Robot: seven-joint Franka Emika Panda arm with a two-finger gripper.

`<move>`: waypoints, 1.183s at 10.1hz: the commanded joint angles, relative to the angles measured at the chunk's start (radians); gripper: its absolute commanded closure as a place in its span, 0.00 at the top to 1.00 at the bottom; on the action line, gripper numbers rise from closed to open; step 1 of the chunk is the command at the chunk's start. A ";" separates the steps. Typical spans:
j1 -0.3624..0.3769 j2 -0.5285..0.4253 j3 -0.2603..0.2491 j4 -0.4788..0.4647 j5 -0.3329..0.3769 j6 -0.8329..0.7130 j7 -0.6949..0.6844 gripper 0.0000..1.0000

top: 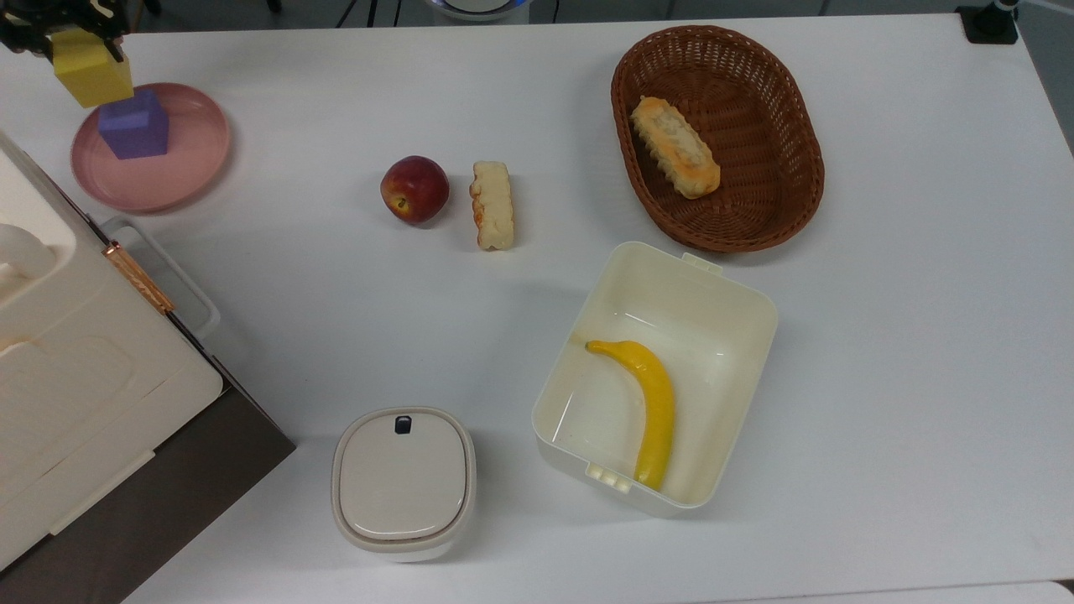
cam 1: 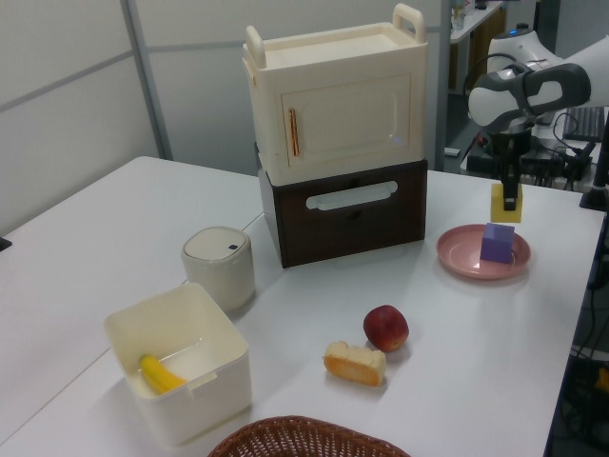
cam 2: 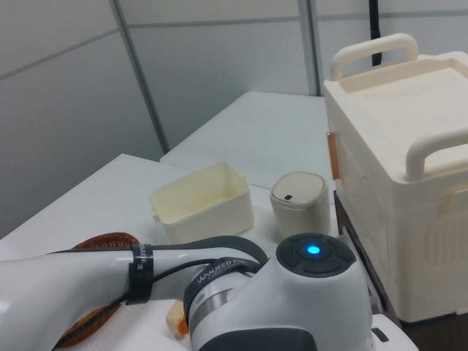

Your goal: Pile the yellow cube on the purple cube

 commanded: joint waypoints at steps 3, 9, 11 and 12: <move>0.008 -0.018 0.004 -0.017 0.010 -0.001 0.034 1.00; 0.282 -0.044 0.136 0.115 0.030 -0.160 0.642 1.00; 0.480 -0.049 0.134 0.146 0.028 -0.209 0.925 1.00; 0.557 -0.069 0.134 0.146 0.028 -0.221 1.065 1.00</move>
